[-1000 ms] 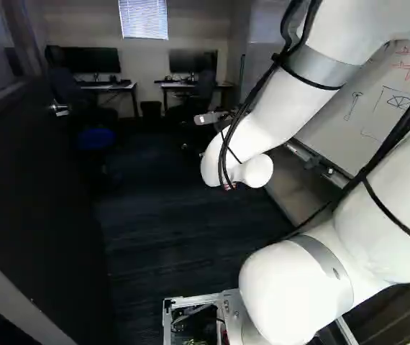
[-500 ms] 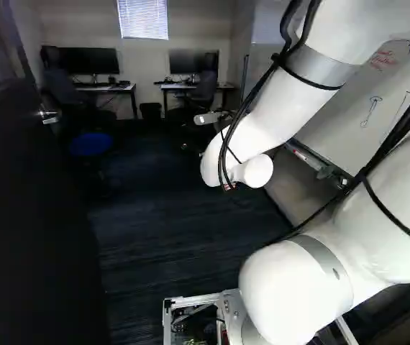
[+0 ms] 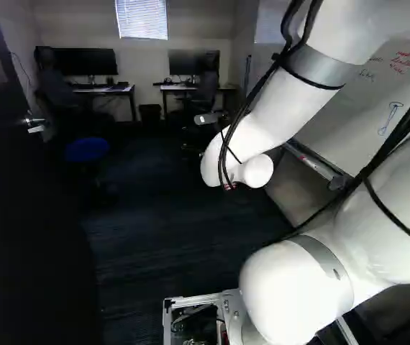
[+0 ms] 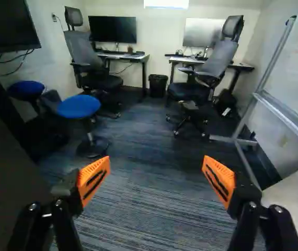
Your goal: Open the door and move inside
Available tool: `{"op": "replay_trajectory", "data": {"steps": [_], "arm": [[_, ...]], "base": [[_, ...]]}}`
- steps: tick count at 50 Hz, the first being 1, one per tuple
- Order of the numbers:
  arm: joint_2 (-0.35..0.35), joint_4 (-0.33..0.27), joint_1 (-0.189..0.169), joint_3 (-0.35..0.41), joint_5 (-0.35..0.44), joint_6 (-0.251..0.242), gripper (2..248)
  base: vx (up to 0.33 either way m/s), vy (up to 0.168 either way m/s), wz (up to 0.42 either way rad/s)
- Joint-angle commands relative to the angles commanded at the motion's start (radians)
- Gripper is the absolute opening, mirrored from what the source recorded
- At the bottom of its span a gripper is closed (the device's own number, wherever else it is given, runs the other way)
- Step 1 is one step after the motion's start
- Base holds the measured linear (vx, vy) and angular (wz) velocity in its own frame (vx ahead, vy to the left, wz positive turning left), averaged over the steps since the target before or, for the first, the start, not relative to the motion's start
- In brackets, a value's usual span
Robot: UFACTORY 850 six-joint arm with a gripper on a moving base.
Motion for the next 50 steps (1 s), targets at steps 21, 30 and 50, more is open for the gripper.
{"op": "replay_trajectory", "data": {"steps": [21,30,50], "arm": [[0.000,0.000,0.000,0.000,0.000,0.000,247],[0.000,0.000,0.000,0.000,0.000,0.000,247],[0.000,0.000,0.000,0.000,0.000,0.000,247]], "base": [[0.179,0.040,-0.010],[0.168,0.025,0.000],[0.182,0.035,-0.020]]}}
